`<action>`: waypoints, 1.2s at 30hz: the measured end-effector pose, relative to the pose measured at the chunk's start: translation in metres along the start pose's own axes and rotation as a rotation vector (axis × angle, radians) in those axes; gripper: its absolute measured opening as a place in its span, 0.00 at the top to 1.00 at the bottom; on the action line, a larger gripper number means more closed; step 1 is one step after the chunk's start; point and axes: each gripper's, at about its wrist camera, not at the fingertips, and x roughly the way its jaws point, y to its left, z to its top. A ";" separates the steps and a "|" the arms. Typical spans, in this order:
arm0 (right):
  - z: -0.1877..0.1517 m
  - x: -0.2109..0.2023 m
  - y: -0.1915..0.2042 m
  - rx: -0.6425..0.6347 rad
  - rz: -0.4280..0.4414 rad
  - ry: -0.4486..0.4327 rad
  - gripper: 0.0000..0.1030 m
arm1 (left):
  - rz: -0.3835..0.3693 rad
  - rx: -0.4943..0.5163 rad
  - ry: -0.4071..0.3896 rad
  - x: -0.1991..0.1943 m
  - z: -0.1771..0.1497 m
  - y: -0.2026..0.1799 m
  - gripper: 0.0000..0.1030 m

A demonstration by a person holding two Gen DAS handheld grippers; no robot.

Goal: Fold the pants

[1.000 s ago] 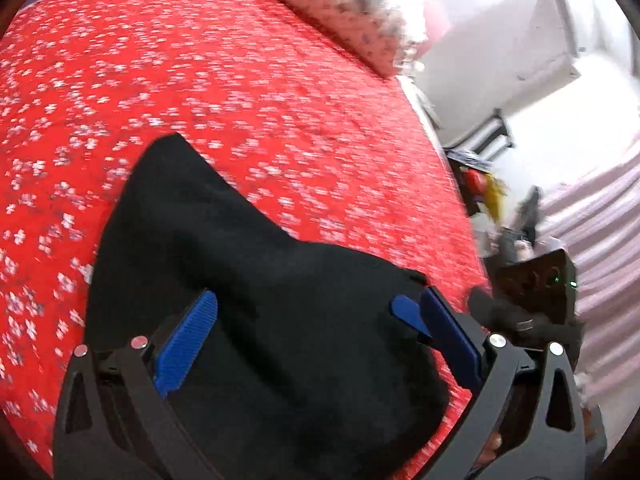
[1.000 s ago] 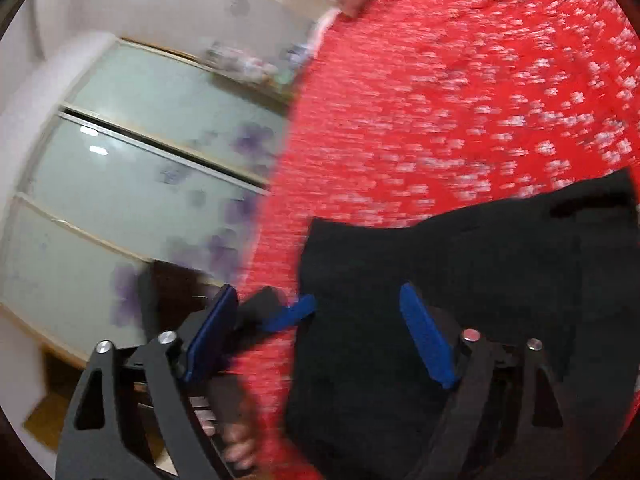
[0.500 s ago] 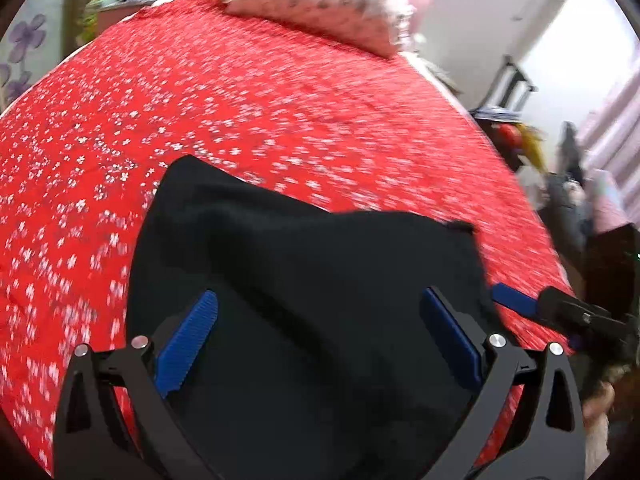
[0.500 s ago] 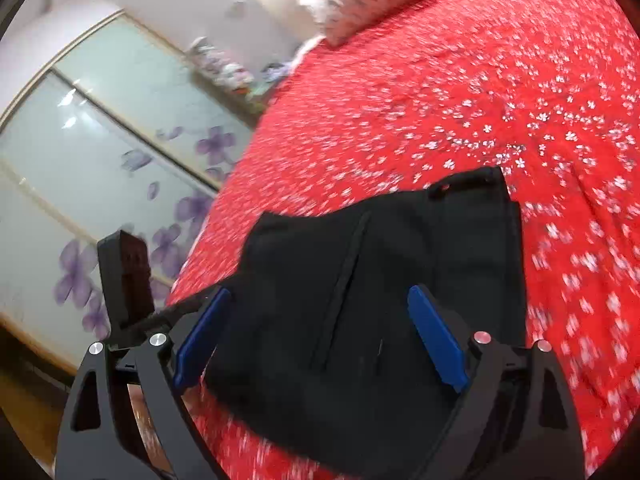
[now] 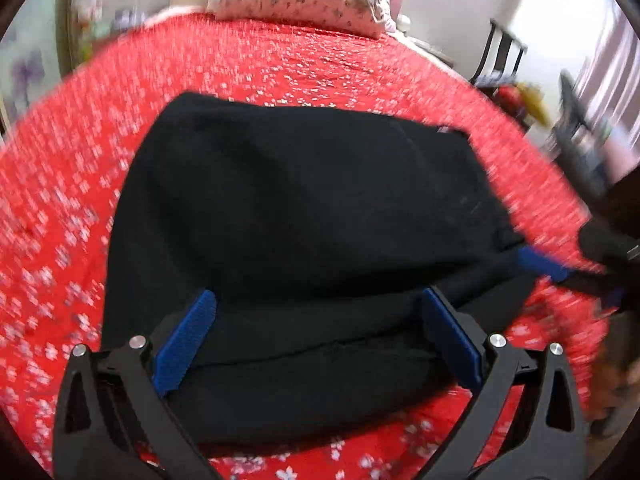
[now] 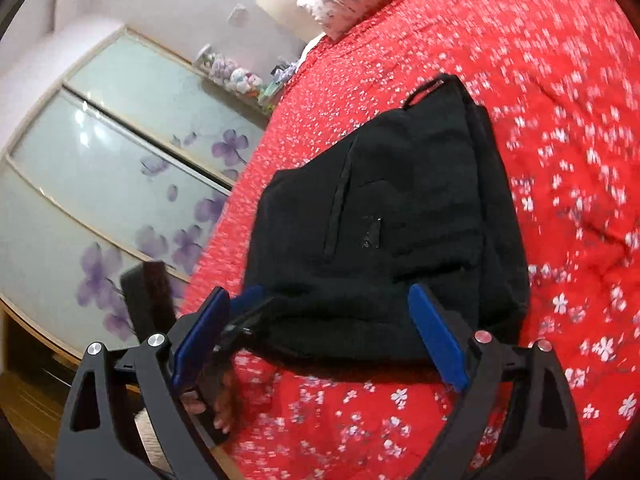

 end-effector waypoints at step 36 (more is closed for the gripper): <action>-0.013 -0.029 0.005 0.087 0.029 -0.069 0.04 | 0.172 -0.011 -0.111 -0.047 -0.036 -0.007 0.02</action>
